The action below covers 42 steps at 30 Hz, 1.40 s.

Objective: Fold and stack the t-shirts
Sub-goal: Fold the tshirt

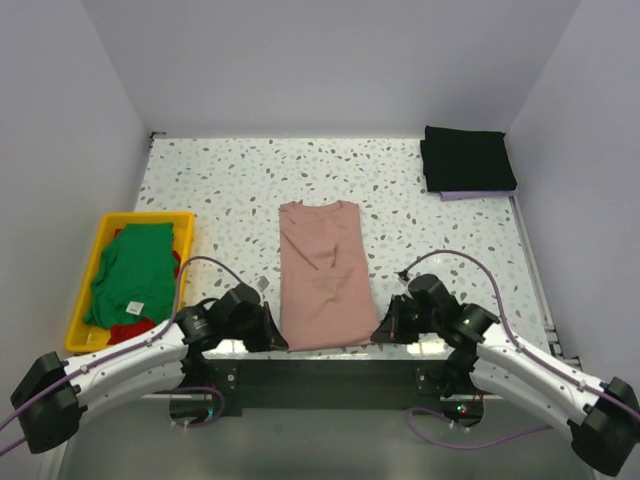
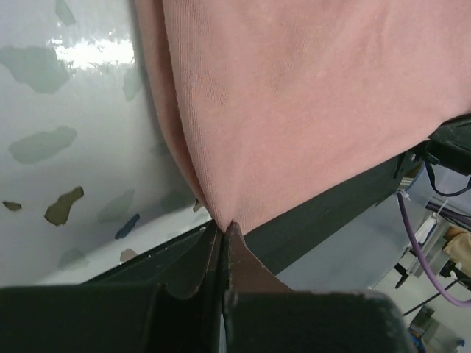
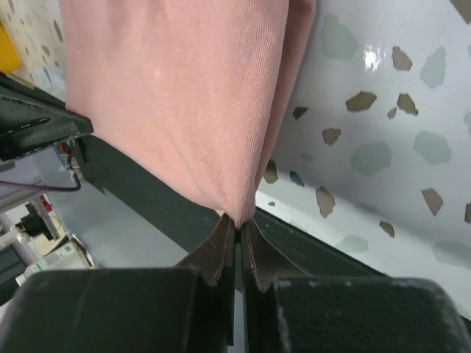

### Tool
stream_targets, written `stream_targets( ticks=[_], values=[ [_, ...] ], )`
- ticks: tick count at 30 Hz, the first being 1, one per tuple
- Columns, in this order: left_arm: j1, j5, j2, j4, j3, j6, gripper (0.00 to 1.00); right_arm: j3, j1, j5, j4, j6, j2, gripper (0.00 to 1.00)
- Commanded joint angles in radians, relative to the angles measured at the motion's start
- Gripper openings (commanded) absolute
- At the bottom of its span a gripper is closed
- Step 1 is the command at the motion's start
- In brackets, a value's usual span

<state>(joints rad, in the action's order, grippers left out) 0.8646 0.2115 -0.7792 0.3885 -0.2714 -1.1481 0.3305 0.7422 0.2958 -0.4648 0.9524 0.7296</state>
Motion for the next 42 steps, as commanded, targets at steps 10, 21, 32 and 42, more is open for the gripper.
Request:
stream_targets(
  ticks=[10,21,32,42],
  values=[
    [0.028,-0.162,0.005,0.165,-0.290,-0.007,0.00,0.314,0.005,-0.103,-0.333,-0.135,-0.027,0.00],
    [-0.192,-0.081,-0.178,0.132,-0.505,0.172,0.00,0.599,-0.033,-0.192,-0.311,-0.239,0.286,0.00],
    [-0.465,0.106,-0.538,-0.002,-0.750,0.310,0.00,0.927,-0.339,0.024,-0.138,-0.356,0.721,0.00],
    [-0.674,0.213,-1.110,-0.238,-1.100,0.317,0.08,1.545,-0.490,0.170,-0.110,-0.374,1.451,0.11]
  ],
)
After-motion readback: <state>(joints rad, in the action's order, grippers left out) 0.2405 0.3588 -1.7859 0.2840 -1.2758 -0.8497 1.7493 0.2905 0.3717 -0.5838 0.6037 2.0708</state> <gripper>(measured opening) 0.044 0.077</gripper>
